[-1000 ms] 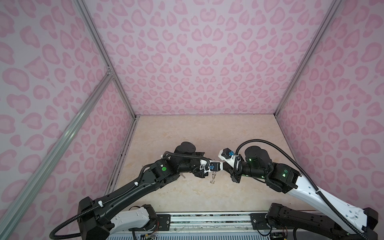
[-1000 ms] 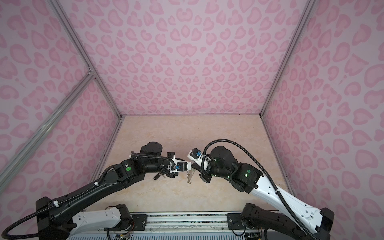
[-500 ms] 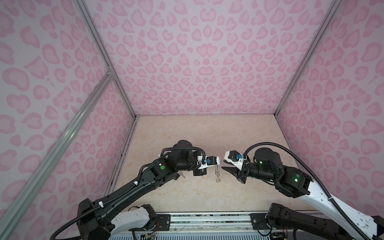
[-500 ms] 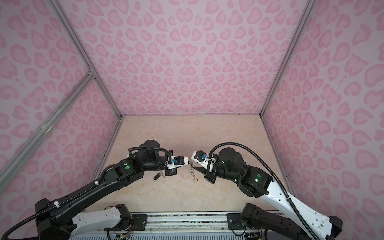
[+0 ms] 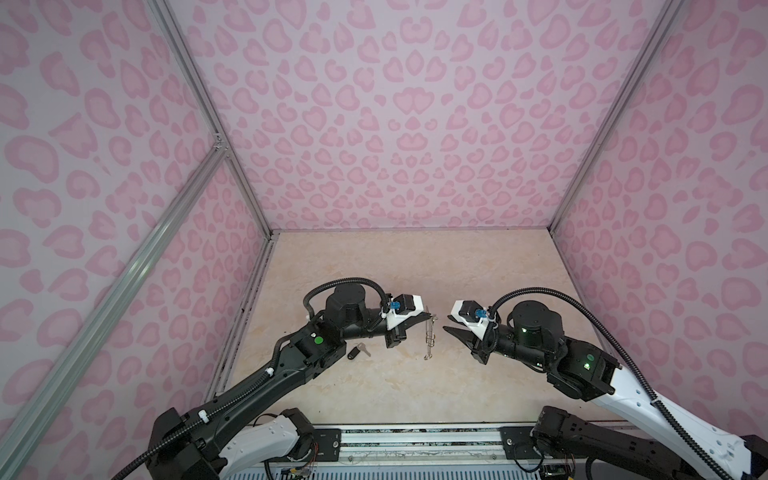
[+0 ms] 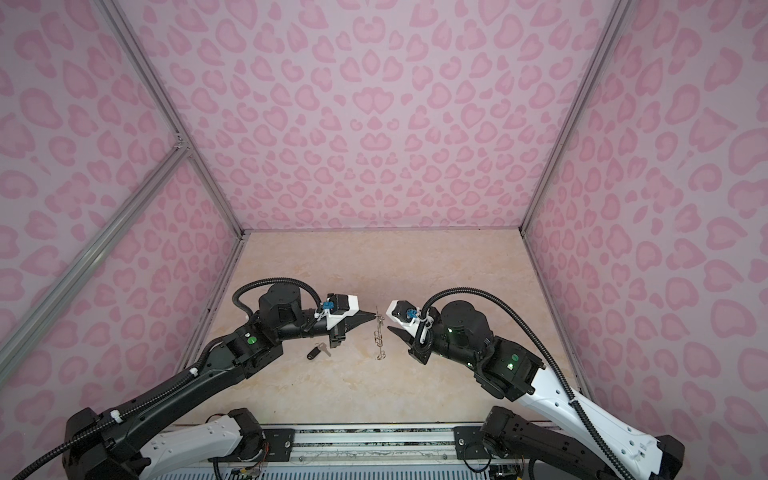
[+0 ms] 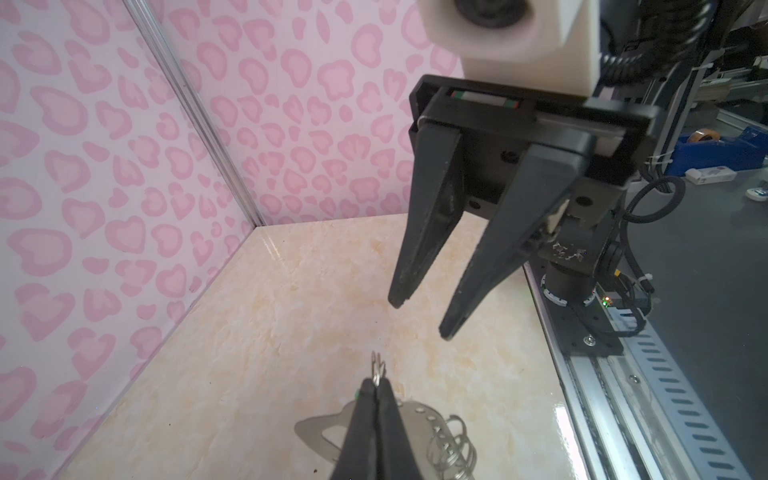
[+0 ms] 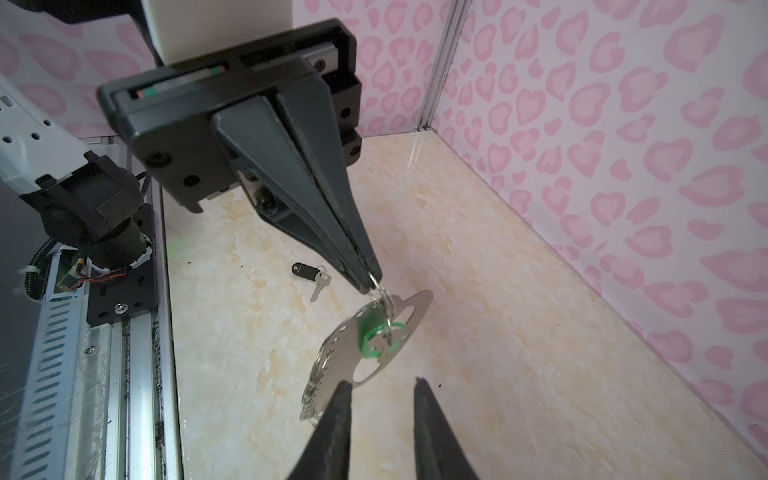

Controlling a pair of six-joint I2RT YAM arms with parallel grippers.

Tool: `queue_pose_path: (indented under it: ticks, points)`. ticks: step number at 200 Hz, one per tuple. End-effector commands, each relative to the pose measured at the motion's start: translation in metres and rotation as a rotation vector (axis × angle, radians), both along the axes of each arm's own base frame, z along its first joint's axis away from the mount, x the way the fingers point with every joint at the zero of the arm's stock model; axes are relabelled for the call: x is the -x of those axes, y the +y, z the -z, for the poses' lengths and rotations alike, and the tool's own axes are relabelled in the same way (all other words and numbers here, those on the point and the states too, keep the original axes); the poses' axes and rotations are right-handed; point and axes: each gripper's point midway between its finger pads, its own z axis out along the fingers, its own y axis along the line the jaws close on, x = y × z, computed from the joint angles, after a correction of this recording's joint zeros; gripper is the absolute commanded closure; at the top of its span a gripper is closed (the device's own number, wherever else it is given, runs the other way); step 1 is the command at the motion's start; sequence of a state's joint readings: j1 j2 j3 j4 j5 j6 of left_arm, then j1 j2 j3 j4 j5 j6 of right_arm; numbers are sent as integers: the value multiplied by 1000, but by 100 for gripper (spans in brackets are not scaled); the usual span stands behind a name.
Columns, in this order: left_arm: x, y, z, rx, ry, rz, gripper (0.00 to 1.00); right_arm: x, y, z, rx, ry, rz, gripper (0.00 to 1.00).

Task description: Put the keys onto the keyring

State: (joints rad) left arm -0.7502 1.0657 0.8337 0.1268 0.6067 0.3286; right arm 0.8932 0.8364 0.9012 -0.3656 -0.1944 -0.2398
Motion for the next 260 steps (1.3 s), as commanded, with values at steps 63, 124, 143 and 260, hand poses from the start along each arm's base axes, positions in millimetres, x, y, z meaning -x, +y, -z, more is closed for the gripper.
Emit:
queue_pose_path:
  ticks: [63, 124, 143, 260]
  points:
    - [19, -3, -19, 118, -12, 105, 97, 0, 14, -18, -56, -42, -52, 73]
    - [27, -3, -18, 110, -5, 150, 97, 6, 19, -14, -58, -14, -97, 76]
    - [27, -3, -17, 104, -1, 158, 97, 10, 22, -14, -67, -7, -122, 78]
    - [15, 1, -9, 18, -52, 82, 72, 15, 18, 1, -9, 45, -137, 100]
